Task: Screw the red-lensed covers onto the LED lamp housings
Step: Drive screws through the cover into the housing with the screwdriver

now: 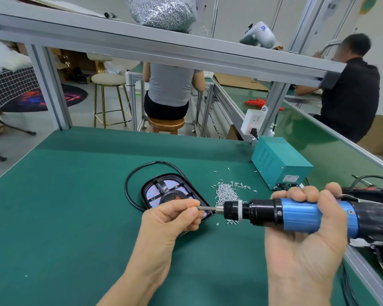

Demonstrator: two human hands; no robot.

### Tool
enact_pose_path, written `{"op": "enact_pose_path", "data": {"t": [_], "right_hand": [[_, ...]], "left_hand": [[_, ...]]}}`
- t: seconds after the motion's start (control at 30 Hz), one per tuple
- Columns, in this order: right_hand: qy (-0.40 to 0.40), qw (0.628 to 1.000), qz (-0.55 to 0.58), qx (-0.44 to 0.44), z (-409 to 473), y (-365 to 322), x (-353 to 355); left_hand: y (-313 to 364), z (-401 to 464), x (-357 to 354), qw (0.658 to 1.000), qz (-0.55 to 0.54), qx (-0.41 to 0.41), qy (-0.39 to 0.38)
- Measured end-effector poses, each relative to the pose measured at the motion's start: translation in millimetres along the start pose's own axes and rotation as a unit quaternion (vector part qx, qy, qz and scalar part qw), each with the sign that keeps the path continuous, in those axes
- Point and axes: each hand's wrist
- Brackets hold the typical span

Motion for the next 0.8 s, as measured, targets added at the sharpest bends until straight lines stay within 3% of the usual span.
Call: {"op": "enact_pose_path", "data": {"t": [0.27,0.47,0.8], "right_hand": [[-0.018,1.0,0.009,-0.012,1,-3,5],[-0.058,0.993,0.005,-0.098,1,-6,17],[-0.046,0.994,0.022,-0.095,4,4,10]], "left_hand": [[4,5,3,0.997,0.076,-0.018,-0.029],[5,9,10,0.996,0.086,-0.017,-0.012],[4,13,12,0.995,0.093,-0.021,-0.003]]}}
Point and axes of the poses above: each hand's wrist, its own z-axis towards the middle knuckle, its own x-axis out of the back of the hand, y = z × x, and after that the axes turned 7 degrees about -y, right-handed
